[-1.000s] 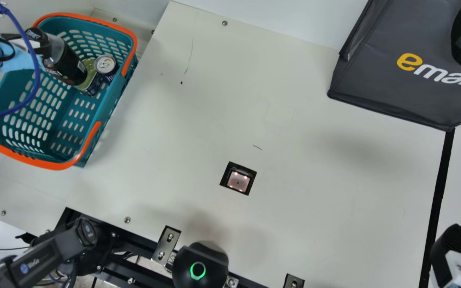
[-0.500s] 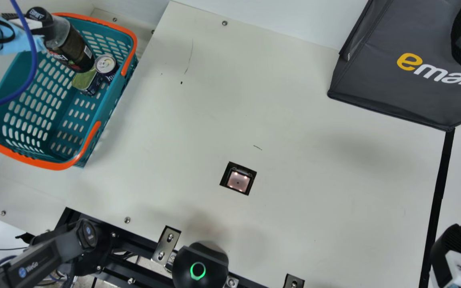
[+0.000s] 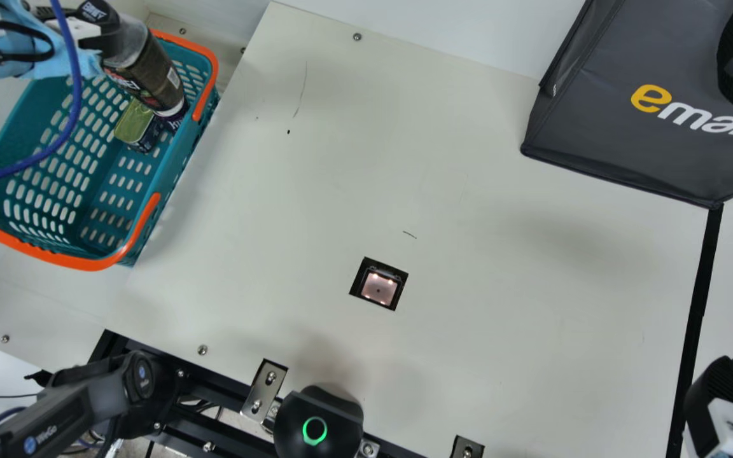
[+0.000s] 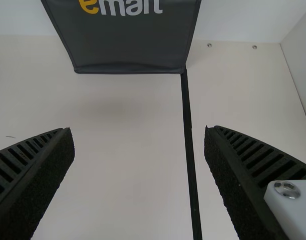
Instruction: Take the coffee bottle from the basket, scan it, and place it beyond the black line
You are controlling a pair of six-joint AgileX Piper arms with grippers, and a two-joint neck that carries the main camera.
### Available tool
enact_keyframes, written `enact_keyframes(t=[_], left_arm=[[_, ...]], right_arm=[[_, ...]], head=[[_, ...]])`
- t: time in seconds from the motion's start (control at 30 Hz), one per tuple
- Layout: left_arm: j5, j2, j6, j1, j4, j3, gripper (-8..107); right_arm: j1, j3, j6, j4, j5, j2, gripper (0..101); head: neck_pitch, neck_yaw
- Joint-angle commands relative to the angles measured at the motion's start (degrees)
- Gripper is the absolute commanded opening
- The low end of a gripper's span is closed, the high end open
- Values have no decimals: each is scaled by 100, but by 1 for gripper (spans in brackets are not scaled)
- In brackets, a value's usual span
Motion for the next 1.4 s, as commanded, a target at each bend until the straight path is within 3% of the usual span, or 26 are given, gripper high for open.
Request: enact_keyframes(t=[0.0, 1.37], left_arm=[[-10, -28, -44, -187, 25, 9, 10], [-860, -386, -2241, -4257, 1368, 668, 10]], right_arm=[[0, 0, 0, 0, 0, 0, 91], [0, 0, 0, 0, 0, 0, 91]], head=[[-148, 14], [-148, 14]])
